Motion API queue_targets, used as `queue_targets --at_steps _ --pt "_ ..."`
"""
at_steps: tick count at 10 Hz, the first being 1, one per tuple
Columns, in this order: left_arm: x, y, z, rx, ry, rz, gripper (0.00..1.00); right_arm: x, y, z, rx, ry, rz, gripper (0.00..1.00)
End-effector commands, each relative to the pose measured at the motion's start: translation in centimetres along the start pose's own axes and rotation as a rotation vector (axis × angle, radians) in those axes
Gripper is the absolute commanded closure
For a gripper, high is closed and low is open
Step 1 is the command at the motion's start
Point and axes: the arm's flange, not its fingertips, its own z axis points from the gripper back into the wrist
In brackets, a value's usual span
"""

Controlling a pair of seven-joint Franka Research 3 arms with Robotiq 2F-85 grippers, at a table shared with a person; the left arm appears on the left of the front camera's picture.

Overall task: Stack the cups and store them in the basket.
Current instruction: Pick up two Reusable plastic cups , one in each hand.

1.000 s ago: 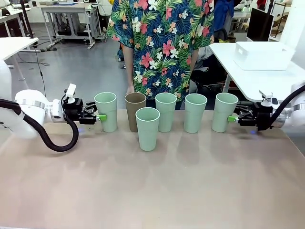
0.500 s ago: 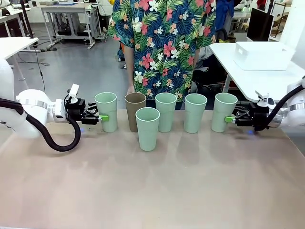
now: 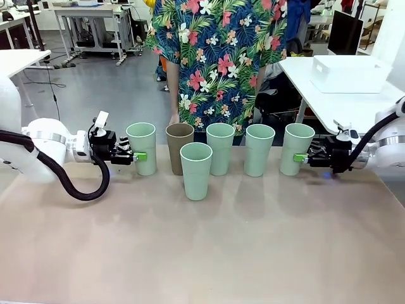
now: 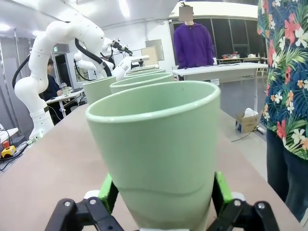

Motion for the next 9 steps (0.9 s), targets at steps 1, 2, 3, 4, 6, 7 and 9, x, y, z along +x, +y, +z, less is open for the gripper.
queue_targets --at_steps 1,2,3,4,6,7,9 --pt "0.7 0.4 -1.0 0.019 0.003 0.019 0.0 0.6 -0.5 -0.7 -0.017 -0.024 -0.025 0.0" --pt "0.6 0.5 -1.1 0.021 0.008 0.028 0.0 0.7 -0.5 -1.0 -0.012 -0.027 -0.027 0.0" --pt "0.6 0.5 -1.2 0.021 0.01 0.037 0.0 0.8 -0.4 -1.1 -0.01 -0.024 -0.023 0.0" --pt "0.6 0.4 -1.3 0.021 0.014 0.044 0.0 0.8 -0.4 -1.3 -0.006 -0.019 -0.021 0.0" --pt "0.6 0.4 -1.4 0.012 0.016 0.047 0.0 0.7 -0.9 -1.7 0.0 -0.019 -0.024 0.0" --pt "0.5 0.4 -1.4 0.007 0.013 0.042 0.0 0.7 -1.0 -1.8 0.004 -0.018 -0.021 0.0" --pt "0.5 0.4 -1.3 0.001 0.013 0.041 0.0 0.8 -1.2 -2.1 0.006 -0.019 -0.016 0.0"
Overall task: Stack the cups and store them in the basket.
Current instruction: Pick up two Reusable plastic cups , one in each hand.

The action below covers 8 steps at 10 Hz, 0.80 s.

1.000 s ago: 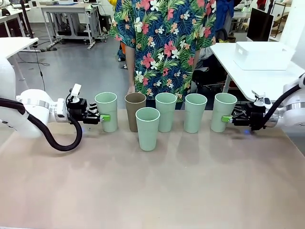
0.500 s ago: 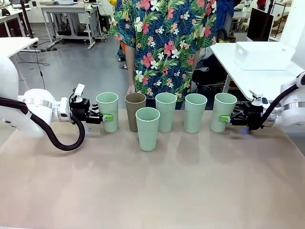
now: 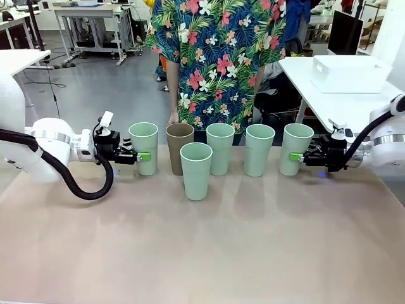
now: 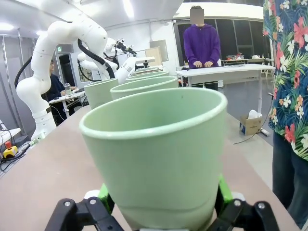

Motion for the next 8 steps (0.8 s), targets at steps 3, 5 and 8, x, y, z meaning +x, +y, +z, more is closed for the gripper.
queue_targets --at_steps 3,5,8 --pt "0.6 0.0 -0.2 0.002 -0.022 0.006 0.18 0.4 -1.3 -0.8 0.006 -0.014 -0.035 0.2" --pt "0.8 0.0 0.2 0.003 -0.038 0.009 0.38 0.3 -1.4 -0.6 0.007 -0.014 -0.04 0.4" --pt "0.9 0.0 0.5 -0.01 -0.098 -0.002 0.44 0.4 -1.2 0.7 0.056 -0.014 -0.059 0.42"
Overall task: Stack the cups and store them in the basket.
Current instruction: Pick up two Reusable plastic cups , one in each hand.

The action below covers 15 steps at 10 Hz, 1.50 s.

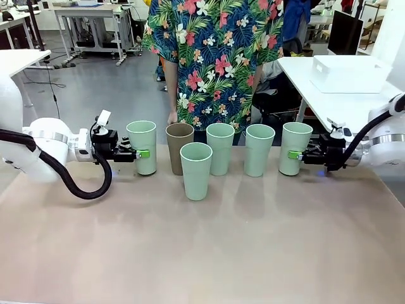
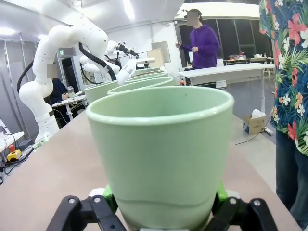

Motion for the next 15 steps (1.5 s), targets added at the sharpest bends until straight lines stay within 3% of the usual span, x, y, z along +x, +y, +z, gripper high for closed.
queue_targets --at_steps 1,4,5,10,12,15 --pt "-0.2 0.1 -0.1 0.008 0.017 0.0 0.44 0.1 -0.1 -0.3 -0.01 0.004 0.007 0.42" --pt "-0.2 0.1 -0.1 0.008 0.017 0.0 0.44 0.1 -0.1 -0.3 -0.01 0.004 0.007 0.42" --pt "-0.4 0.0 0.1 0.007 0.013 0.005 0.13 0.0 0.0 0.1 -0.001 -0.001 0.0 0.15" --pt "8.3 -6.7 3.4 0.031 -0.02 -0.085 0.13 8.1 9.5 -1.1 -0.107 -0.065 0.141 0.15" --pt "9.6 -9.7 4.9 0.025 -0.034 -0.09 0.13 9.0 13.8 -2.0 -0.12 -0.06 0.162 0.15" --pt "9.0 -14.3 6.9 0.031 -0.04 -0.087 0.13 7.3 19.0 -1.4 -0.1 -0.06 0.155 0.15"
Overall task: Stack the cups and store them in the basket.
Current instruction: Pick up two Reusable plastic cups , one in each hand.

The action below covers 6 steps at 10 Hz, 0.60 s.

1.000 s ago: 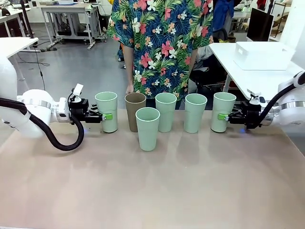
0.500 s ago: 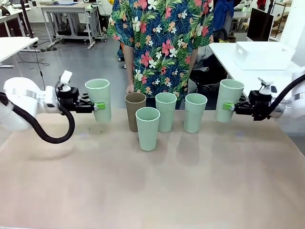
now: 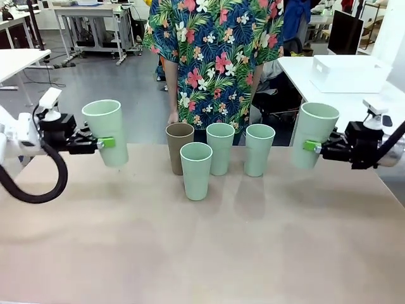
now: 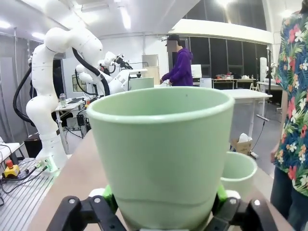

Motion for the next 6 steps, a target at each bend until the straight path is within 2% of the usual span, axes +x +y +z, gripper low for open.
queue_targets --at_steps 1,6 --pt "-0.3 -2.5 0.4 -0.009 -0.01 -0.016 0.13 -0.7 2.3 0.9 -0.008 0.005 0.033 0.15" --pt "-1.9 -5.6 0.6 0.025 -0.005 0.048 0.13 -2.5 6.1 2.3 -0.018 0.048 -0.003 0.15"
